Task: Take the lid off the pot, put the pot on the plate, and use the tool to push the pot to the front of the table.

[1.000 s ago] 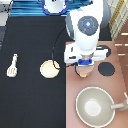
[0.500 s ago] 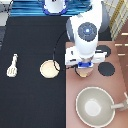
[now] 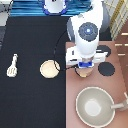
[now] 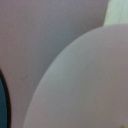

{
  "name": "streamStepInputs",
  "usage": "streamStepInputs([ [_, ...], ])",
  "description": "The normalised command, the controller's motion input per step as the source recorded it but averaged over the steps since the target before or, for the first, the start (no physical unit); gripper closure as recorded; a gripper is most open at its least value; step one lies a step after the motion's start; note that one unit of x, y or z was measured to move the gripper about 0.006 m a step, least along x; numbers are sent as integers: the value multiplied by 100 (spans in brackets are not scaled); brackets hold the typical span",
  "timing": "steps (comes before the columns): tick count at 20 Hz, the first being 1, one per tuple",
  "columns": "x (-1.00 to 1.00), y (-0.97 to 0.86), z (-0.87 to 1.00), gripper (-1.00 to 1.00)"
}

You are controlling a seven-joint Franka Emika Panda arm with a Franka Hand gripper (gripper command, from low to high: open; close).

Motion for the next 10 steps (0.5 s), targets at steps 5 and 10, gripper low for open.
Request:
streamStepInputs([
  [5,-20,46,6,100],
  [10,-30,42,42,100],
])
